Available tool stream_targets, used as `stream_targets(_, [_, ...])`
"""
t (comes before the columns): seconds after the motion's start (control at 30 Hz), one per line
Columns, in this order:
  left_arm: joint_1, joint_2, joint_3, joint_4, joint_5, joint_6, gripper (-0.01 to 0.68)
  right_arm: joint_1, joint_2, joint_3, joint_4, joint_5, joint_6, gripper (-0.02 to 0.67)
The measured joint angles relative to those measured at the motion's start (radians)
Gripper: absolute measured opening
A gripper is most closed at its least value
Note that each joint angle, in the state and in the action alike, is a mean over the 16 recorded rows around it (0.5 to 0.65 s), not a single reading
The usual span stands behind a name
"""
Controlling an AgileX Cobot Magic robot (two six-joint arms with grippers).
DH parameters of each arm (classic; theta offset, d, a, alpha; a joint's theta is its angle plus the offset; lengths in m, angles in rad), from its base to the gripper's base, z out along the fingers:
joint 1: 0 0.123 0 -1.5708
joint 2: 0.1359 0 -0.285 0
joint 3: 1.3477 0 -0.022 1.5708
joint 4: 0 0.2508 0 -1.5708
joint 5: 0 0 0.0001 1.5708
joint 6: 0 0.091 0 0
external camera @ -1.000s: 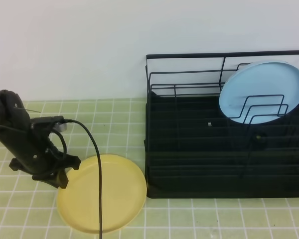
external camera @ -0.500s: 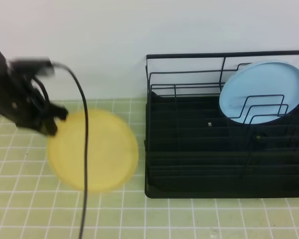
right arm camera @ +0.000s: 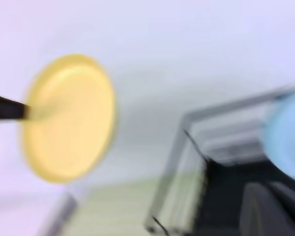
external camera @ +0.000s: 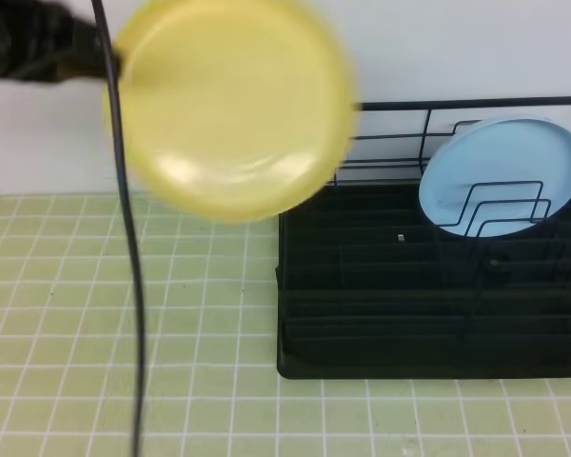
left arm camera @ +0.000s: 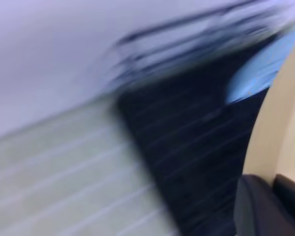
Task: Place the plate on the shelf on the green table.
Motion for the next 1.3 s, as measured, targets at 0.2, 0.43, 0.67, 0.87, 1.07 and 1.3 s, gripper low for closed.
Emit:
stream_targets(0.2, [-0.091,-0.041,-0.009,-0.185,-0.048,0.075,0.001,0.0,0.0,0.0,0.322,-0.02,-0.245,0.012])
stream_targets(0.43, [-0.264,-0.039,-0.009,-0.261,-0.133,0.109,0.001,0.0,0.005,0.0,0.504,-0.028,-0.411,0.137])
stream_targets(0.67, [-0.419,-0.033,-0.009,-0.268,-0.22,0.121,0.001,0.0,0.037,0.0,0.522,-0.035,-0.446,0.343])
stream_targets(0.87, [-0.487,-0.033,-0.009,-0.277,-0.258,0.127,0.001,0.0,0.096,0.0,0.527,-0.03,-0.454,0.461])
stream_targets(1.07, [-0.507,-0.033,-0.009,-0.285,-0.267,0.13,0.002,0.0,0.169,0.0,0.566,-0.016,-0.486,0.434])
stream_targets(1.3, [-0.509,-0.032,-0.009,-0.291,-0.265,0.134,0.005,0.0,0.234,-0.002,0.632,0.01,-0.55,0.247])
